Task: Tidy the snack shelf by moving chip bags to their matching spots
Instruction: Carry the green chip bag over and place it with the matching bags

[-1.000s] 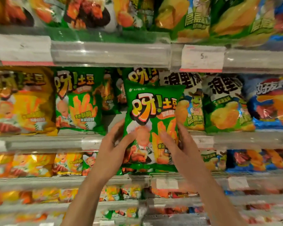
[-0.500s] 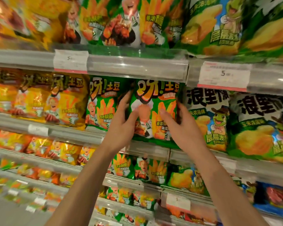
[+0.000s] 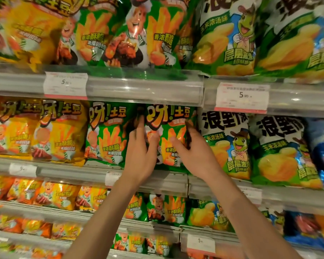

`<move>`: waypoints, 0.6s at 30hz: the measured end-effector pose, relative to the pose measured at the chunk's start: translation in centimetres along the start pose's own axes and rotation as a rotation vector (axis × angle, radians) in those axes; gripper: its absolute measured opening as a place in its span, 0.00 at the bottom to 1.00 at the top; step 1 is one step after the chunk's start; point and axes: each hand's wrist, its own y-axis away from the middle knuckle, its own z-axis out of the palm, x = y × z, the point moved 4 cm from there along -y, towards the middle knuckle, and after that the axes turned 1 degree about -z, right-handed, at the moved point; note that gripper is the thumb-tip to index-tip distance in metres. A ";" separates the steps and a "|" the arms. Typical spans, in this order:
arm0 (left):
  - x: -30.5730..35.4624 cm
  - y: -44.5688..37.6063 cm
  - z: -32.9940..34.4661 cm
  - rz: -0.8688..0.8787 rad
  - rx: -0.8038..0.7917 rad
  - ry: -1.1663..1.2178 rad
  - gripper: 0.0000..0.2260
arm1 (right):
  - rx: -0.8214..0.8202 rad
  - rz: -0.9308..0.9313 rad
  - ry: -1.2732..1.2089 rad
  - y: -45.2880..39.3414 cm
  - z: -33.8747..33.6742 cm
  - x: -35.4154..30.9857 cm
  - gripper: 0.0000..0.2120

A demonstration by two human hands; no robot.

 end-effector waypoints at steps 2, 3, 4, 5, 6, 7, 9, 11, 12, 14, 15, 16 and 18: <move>-0.6 0.5 0.0 0.005 -0.020 -0.048 0.29 | -0.030 0.008 0.054 0.2 0.0 0.1 0.34; -0.9 0.9 0.1 0.002 -0.031 -0.070 0.29 | -0.045 0.012 0.080 0.4 0.1 0.3 0.33; -1.2 1.3 0.1 0.001 -0.041 -0.087 0.30 | -0.055 0.012 0.101 0.6 0.1 0.5 0.31; -1.4 1.5 0.2 0.006 -0.045 -0.100 0.30 | -0.058 0.009 0.122 0.8 0.2 0.4 0.29; -1.5 1.6 0.2 0.012 -0.045 -0.111 0.30 | -0.054 0.002 0.145 0.9 0.2 0.4 0.27; -1.5 1.6 0.1 0.018 -0.043 -0.119 0.31 | -0.040 -0.006 0.174 1.0 0.1 0.3 0.27; -0.9 1.6 -0.5 0.043 -0.016 -0.110 0.30 | 0.011 -0.030 0.212 1.4 -0.2 -0.1 0.30; 0.0 1.6 -1.8 0.115 0.066 -0.100 0.27 | 0.071 -0.067 0.208 1.7 -0.7 -0.8 0.35; 0.3 1.6 -2.7 0.184 0.132 -0.121 0.24 | 0.109 -0.092 0.225 1.8 -0.8 -1.0 0.36; 0.3 1.2 -4.6 0.325 0.270 -0.210 0.19 | 0.215 -0.180 0.314 1.9 -0.8 -1.7 0.36; -0.1 0.8 -5.5 0.369 0.321 -0.273 0.18 | 0.275 -0.241 0.371 1.8 -0.6 -2.1 0.36; -0.7 0.1 -6.3 0.391 0.356 -0.345 0.17 | 0.318 -0.302 0.429 1.7 -0.1 -2.5 0.36; -2.1 -1.5 -7.5 0.389 0.366 -0.500 0.18 | 0.341 -0.382 0.530 1.1 1.3 -3.3 0.35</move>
